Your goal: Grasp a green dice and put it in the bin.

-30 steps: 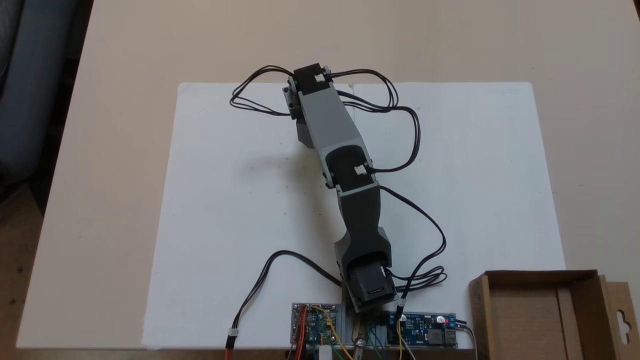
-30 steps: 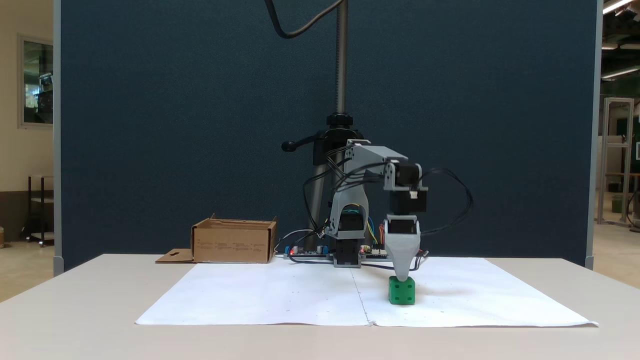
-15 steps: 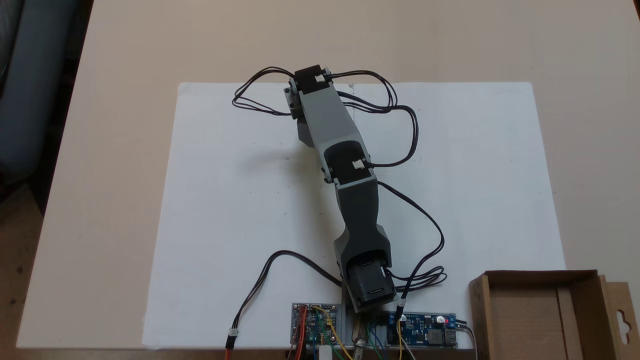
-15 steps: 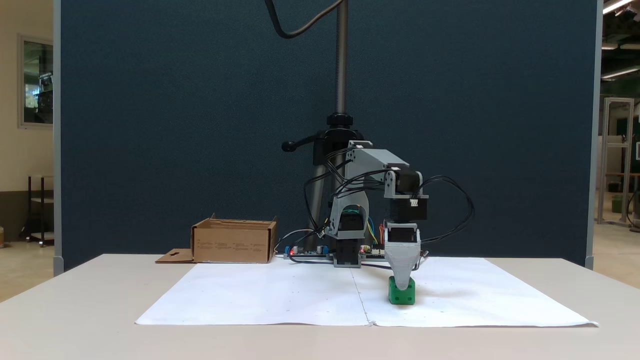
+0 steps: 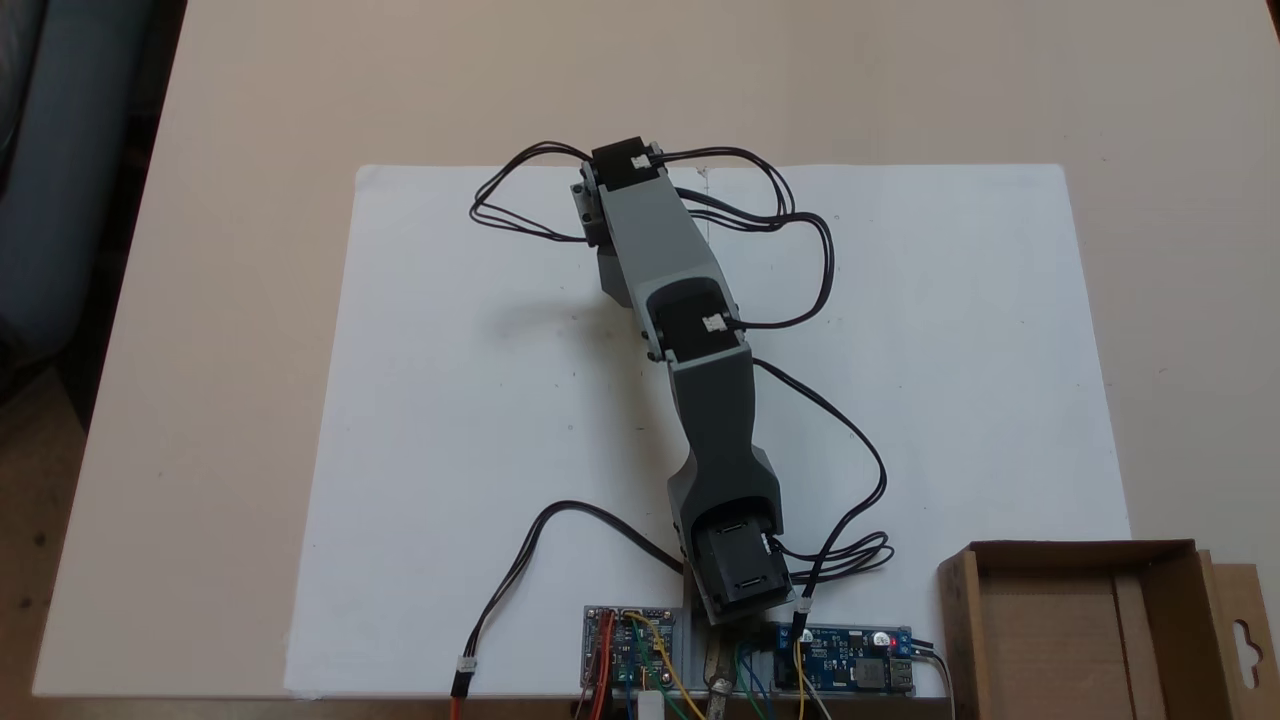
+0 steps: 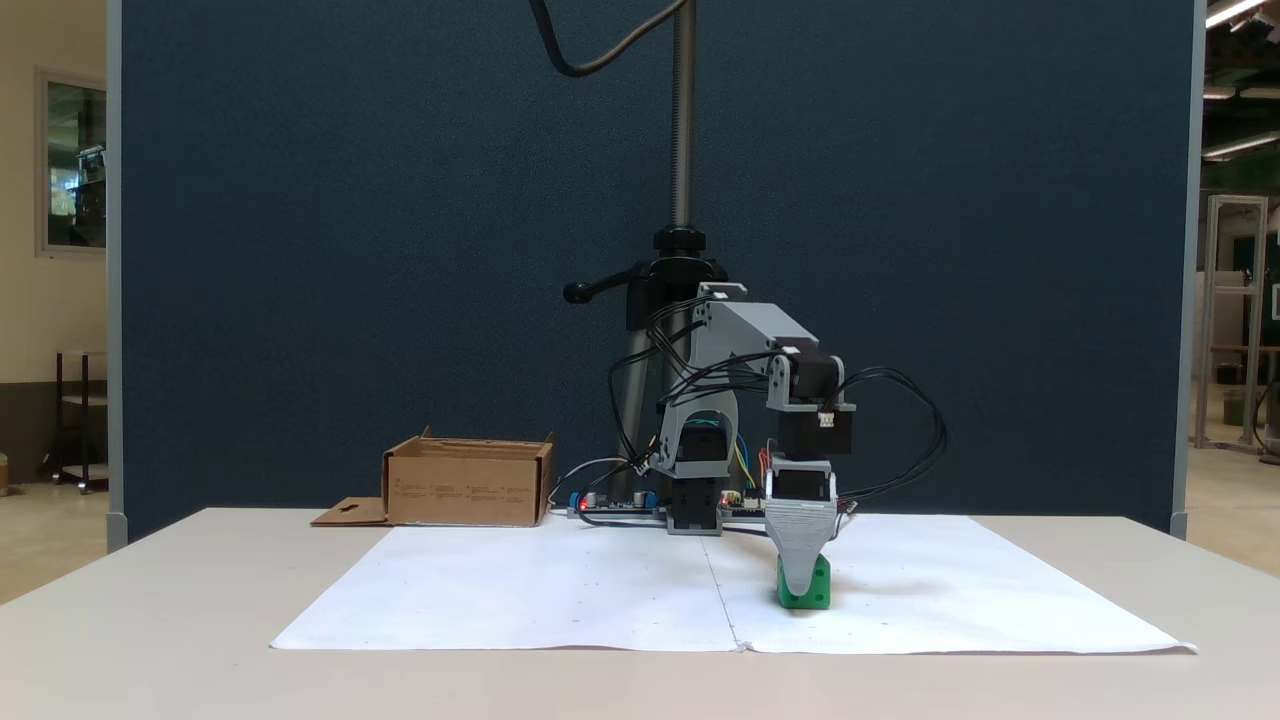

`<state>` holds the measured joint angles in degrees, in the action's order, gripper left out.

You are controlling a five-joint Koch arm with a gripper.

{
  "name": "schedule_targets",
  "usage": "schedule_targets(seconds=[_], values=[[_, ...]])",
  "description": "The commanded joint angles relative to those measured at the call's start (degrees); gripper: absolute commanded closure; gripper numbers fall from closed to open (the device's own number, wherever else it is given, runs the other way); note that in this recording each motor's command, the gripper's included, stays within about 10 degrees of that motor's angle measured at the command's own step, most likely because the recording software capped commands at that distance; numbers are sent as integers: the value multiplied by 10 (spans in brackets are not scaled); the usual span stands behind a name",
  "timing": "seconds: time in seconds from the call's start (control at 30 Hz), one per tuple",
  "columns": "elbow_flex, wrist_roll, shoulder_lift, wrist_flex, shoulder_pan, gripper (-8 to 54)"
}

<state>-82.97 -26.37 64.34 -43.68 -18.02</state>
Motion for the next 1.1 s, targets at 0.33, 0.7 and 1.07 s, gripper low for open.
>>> schedule_targets(seconds=[0.33,0.7,1.07], values=[[10,-38,-6,39,-8,25],[6,-37,-7,46,-11,25],[3,-38,-3,46,-3,25]])
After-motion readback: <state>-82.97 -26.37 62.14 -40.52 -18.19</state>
